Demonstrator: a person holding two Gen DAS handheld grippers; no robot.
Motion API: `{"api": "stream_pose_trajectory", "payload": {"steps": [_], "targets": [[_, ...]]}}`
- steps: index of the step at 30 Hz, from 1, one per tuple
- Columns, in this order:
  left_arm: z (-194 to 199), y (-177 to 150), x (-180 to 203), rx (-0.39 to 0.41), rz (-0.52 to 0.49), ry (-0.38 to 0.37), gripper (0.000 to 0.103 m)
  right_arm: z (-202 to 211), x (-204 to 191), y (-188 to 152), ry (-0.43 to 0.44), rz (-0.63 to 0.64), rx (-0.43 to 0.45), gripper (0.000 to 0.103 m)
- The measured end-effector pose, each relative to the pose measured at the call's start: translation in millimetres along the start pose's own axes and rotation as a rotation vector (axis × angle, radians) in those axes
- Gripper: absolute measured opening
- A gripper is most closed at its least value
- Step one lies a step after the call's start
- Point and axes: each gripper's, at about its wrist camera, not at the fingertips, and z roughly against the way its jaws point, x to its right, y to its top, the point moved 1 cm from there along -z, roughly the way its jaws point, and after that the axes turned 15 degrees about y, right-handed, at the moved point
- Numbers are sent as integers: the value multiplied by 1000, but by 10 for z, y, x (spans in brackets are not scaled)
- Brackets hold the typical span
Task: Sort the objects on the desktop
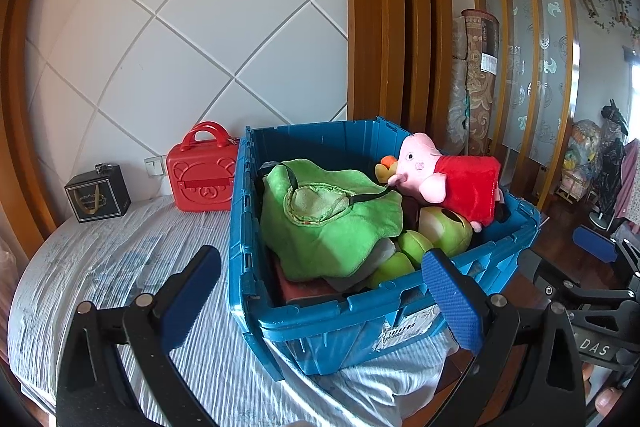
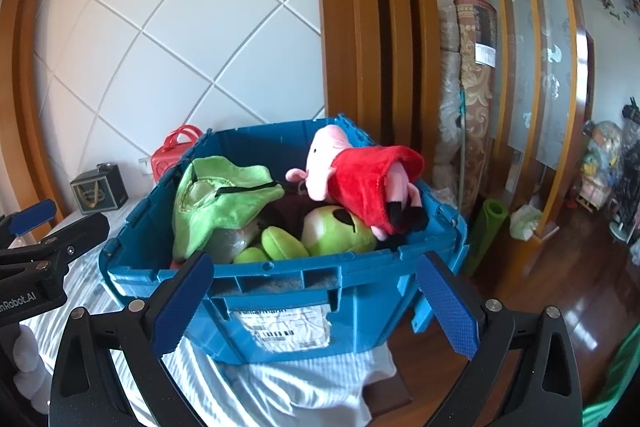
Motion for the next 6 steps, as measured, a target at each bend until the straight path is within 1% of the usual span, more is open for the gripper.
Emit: {"api": "stream_pose_trajectory", "payload": {"steps": [2, 4, 6], "targets": [[10, -2, -2, 12, -2, -12, 102, -5, 10, 5, 0, -1, 0, 103], [25, -11, 3, 27, -1, 2, 102, -7, 9, 7, 0, -2, -1, 103], [17, -10, -5, 24, -1, 5, 102, -18, 12, 6, -1, -1, -6, 103]]}}
